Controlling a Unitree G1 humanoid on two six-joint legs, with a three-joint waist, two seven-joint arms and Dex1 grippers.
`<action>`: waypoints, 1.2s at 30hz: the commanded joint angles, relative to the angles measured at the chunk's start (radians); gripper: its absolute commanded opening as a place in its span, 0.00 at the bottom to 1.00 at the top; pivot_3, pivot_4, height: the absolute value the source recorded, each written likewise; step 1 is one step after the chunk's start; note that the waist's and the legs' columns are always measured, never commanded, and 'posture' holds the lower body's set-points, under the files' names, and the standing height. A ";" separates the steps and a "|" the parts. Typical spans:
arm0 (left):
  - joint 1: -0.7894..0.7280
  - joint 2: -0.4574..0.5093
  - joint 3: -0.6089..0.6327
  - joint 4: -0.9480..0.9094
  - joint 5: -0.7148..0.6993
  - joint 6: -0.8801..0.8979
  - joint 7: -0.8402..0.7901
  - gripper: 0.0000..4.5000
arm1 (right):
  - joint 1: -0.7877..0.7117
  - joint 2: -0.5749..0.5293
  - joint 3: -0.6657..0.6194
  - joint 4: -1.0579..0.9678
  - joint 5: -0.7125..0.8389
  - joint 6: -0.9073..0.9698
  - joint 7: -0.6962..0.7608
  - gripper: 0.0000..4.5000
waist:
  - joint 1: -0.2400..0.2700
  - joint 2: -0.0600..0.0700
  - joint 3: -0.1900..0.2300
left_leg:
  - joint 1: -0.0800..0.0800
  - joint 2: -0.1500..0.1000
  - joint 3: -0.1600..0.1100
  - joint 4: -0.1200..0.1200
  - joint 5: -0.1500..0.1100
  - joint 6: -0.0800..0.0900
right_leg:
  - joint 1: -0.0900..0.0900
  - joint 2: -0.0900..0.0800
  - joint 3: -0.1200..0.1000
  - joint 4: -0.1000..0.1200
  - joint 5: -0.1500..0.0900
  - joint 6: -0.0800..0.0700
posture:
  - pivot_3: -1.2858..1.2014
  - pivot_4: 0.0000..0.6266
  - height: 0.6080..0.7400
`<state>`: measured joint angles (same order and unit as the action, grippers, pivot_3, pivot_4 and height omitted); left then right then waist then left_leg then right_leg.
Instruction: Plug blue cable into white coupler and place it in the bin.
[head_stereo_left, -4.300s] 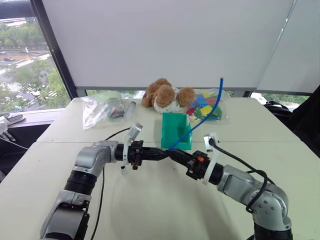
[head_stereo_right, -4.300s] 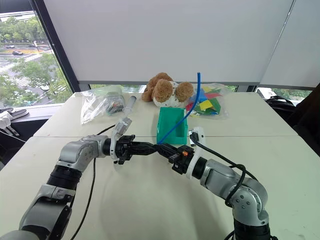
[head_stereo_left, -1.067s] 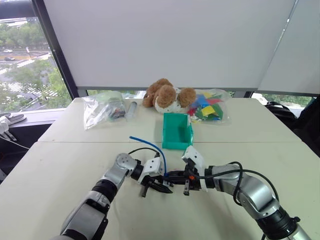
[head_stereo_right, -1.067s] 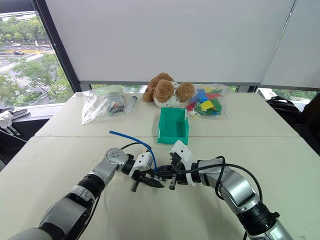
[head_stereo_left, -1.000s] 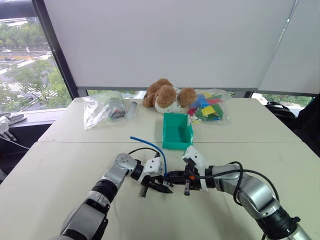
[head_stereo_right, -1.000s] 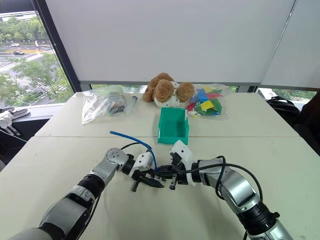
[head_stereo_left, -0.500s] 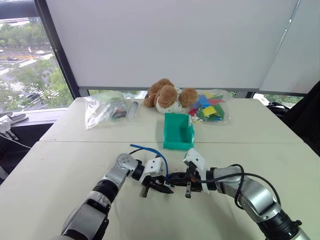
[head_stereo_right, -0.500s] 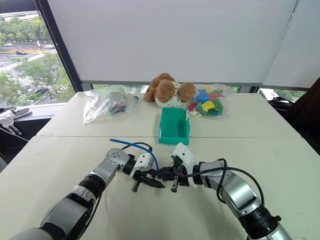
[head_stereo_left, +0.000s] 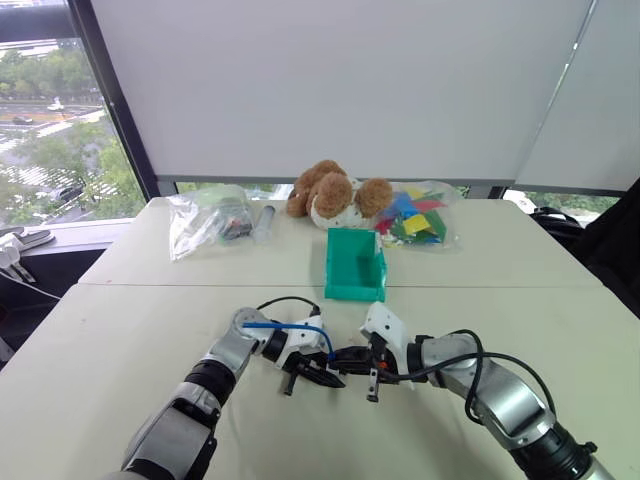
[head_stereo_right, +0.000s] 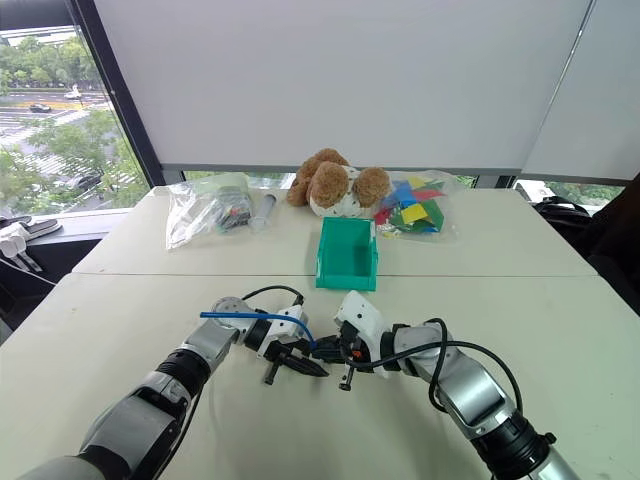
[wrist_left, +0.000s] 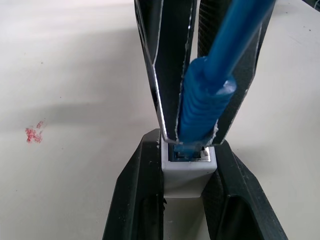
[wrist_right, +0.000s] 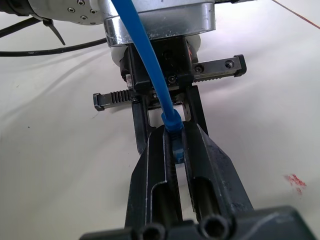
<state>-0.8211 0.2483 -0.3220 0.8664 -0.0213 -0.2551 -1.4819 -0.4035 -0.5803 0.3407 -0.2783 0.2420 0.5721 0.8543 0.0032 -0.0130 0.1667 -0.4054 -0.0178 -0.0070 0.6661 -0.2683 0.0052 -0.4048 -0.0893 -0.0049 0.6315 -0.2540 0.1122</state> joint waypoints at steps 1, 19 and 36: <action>0.011 0.043 0.003 -0.041 0.012 0.049 -0.010 0.43 | 0.026 -0.004 0.011 0.018 0.010 0.072 0.012 0.00 | 0.000 0.000 0.000 | 0.000 0.000 0.000 0.000 0.000 0.000 | 0.000 0.000 0.000 0.000 0.000 0.000 | 0.52 0.24 1.00; 0.150 0.291 0.313 -0.525 -0.257 0.486 0.178 0.99 | -0.555 0.052 -0.272 0.454 0.095 0.160 -0.093 0.00 | -0.014 0.002 0.004 | -0.003 -0.001 0.000 -0.002 0.000 -0.001 | -0.005 -0.002 0.000 0.000 0.000 0.000 | 0.52 0.24 1.00; 0.281 0.336 0.374 -0.761 -0.373 0.672 0.322 1.00 | -0.960 0.249 -0.284 1.471 -0.134 -0.220 -0.140 0.61 | -0.024 0.007 0.007 | -0.004 -0.002 0.002 -0.005 0.002 -0.004 | -0.008 -0.004 0.001 0.001 0.000 0.000 | 0.52 0.24 1.00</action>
<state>-0.5432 0.5691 0.0220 0.1431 -0.3699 0.4108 -1.1679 -1.3105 -0.3314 0.0834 1.1964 0.1187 0.3805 0.7140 -0.0210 -0.0061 0.1740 -0.4096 -0.0199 -0.0049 0.6612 -0.2665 0.0013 -0.4129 -0.0935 -0.0041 0.6328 -0.2539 0.1122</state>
